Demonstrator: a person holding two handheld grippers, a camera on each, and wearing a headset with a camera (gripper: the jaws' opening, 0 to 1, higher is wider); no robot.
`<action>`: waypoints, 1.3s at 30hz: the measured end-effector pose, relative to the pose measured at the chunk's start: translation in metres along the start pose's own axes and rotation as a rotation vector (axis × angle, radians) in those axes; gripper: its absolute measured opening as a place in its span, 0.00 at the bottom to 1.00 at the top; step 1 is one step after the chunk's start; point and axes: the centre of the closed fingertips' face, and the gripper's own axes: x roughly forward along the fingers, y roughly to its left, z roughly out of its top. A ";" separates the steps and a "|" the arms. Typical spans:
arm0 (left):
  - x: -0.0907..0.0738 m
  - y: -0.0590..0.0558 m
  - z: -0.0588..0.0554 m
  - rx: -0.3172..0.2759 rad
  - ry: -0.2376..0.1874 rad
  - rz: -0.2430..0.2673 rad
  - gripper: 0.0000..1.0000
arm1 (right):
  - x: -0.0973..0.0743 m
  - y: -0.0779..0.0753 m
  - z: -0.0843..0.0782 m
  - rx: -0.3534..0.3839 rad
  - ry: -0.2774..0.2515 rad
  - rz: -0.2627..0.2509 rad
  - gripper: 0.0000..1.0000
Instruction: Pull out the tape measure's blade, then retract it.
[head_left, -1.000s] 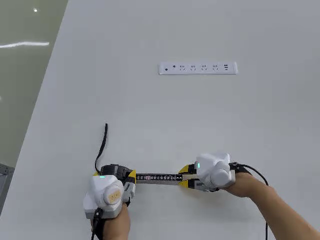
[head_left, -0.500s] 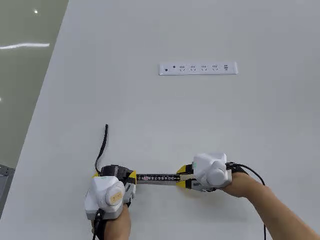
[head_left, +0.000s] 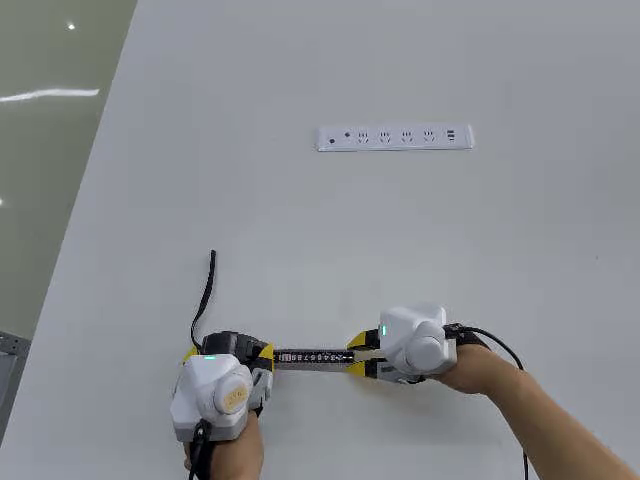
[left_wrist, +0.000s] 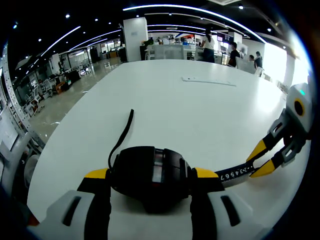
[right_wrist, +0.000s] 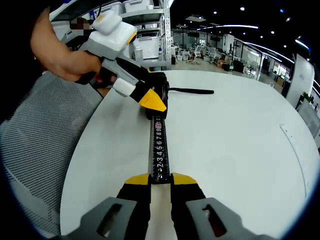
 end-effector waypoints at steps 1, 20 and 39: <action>0.000 0.000 0.000 0.000 0.000 0.000 0.62 | 0.000 0.000 0.000 -0.001 0.000 0.000 0.13; -0.004 -0.001 0.000 -0.004 0.002 -0.006 0.62 | 0.010 0.002 0.011 -0.004 -0.008 0.009 0.13; -0.001 -0.001 -0.001 -0.004 0.001 -0.006 0.62 | 0.017 0.004 0.022 -0.007 -0.015 0.013 0.13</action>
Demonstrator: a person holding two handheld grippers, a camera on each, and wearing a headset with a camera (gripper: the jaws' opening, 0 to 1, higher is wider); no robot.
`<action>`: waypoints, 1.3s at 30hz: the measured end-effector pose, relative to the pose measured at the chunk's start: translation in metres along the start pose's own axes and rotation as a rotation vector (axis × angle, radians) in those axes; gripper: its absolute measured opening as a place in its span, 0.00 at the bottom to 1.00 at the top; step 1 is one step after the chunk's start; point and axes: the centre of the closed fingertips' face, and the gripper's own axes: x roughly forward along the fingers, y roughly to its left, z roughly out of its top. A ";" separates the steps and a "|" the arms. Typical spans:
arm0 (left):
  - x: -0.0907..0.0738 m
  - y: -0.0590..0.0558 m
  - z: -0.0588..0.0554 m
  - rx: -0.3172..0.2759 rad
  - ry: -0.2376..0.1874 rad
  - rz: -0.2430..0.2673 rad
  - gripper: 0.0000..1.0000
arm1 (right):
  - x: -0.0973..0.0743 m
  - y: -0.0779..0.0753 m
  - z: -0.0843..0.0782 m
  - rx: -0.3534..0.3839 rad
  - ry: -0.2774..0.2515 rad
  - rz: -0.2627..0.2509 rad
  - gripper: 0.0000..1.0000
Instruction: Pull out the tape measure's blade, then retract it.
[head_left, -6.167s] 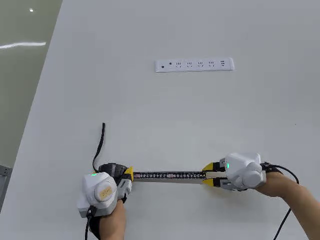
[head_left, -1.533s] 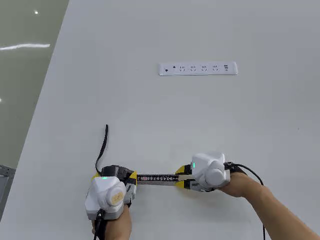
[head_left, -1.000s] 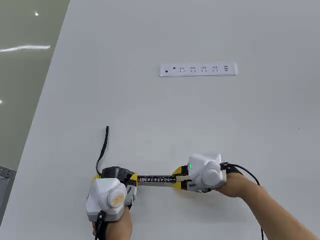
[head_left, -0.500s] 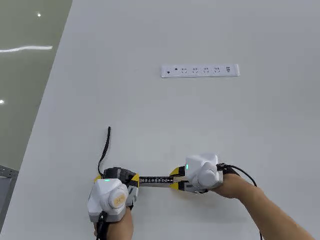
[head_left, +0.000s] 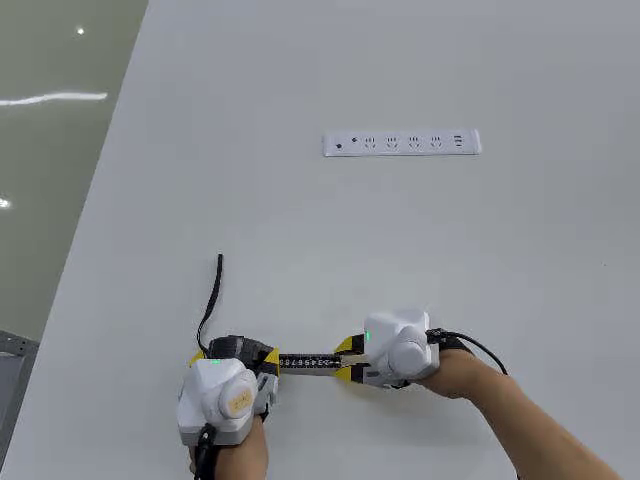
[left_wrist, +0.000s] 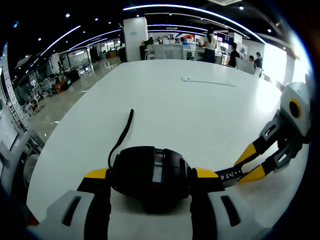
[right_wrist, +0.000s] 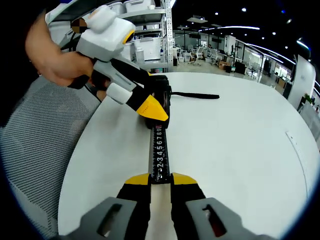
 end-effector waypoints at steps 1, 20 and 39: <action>0.000 0.000 0.000 -0.001 0.001 0.000 0.62 | 0.001 0.000 0.001 0.000 -0.001 0.001 0.13; 0.000 0.000 0.001 0.003 0.002 0.000 0.62 | 0.013 -0.001 0.007 -0.007 -0.002 0.009 0.13; 0.002 0.001 0.000 -0.010 0.009 -0.010 0.62 | 0.028 -0.003 0.011 -0.006 -0.016 0.014 0.13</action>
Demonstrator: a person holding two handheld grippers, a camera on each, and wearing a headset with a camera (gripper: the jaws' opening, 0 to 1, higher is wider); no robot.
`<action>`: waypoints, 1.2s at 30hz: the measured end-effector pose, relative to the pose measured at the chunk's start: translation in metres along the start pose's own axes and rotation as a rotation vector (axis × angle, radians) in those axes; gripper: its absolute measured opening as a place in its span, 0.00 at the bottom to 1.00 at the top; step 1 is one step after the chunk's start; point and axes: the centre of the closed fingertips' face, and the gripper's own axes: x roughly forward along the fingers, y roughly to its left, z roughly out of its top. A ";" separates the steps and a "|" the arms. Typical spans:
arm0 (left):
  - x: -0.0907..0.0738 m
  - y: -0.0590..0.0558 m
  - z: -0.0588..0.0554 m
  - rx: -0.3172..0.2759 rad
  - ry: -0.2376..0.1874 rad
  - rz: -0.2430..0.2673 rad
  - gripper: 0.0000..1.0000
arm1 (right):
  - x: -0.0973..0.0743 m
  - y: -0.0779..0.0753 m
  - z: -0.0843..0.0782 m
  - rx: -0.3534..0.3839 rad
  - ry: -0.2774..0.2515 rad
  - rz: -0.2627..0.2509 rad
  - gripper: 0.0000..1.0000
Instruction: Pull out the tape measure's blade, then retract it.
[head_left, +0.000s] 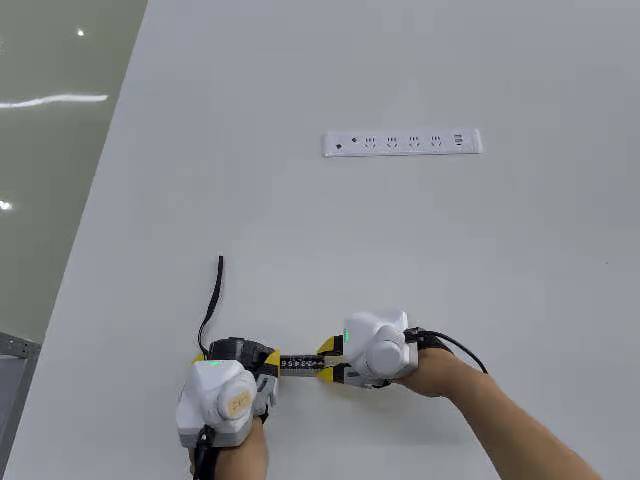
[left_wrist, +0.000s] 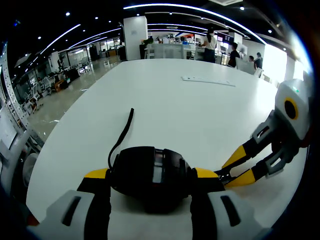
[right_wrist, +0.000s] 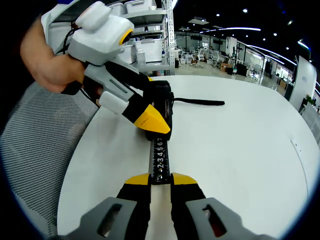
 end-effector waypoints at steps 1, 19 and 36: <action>0.000 0.000 0.000 -0.002 0.000 -0.001 0.62 | 0.001 0.000 0.000 0.000 -0.001 0.001 0.13; -0.002 0.001 0.000 -0.010 0.002 -0.015 0.62 | 0.011 0.002 0.007 0.001 -0.003 0.013 0.13; -0.002 0.003 0.000 -0.013 0.006 -0.029 0.62 | 0.020 0.005 0.021 -0.002 -0.012 0.017 0.13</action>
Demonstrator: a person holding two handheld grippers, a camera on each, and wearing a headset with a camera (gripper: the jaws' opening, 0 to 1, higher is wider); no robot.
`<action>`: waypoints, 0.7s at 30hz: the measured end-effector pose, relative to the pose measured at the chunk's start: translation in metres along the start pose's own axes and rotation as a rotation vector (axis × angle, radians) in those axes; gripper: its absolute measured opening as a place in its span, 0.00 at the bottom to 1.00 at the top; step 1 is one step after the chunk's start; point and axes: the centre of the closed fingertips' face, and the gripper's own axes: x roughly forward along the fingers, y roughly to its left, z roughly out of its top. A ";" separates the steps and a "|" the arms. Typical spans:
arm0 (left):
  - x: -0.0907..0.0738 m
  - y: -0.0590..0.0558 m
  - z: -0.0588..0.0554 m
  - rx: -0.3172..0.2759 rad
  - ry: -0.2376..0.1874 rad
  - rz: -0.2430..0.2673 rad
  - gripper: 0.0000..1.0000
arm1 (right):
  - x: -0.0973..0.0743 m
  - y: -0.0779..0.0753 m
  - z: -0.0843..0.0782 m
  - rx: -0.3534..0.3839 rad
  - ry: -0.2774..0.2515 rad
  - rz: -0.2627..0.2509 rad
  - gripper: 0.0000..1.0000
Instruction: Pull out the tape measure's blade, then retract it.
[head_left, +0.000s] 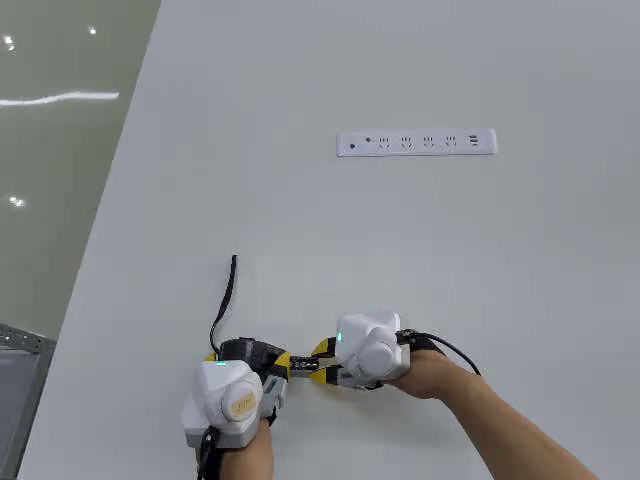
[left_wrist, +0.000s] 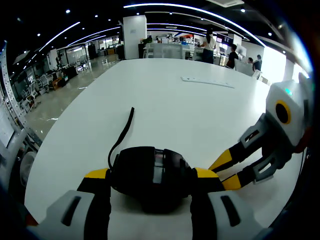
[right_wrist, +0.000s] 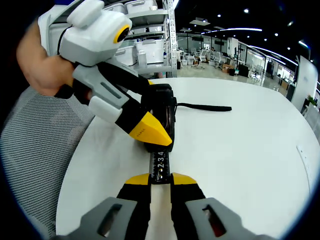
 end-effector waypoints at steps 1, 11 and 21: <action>0.000 0.000 0.000 -0.001 0.000 0.000 0.62 | 0.000 0.000 0.001 -0.001 0.001 0.000 0.13; 0.001 0.000 0.001 -0.001 0.005 0.002 0.62 | 0.009 -0.002 0.002 0.001 -0.002 -0.001 0.13; 0.001 0.002 0.001 -0.003 0.005 0.001 0.62 | 0.009 -0.001 0.009 0.001 -0.009 -0.002 0.13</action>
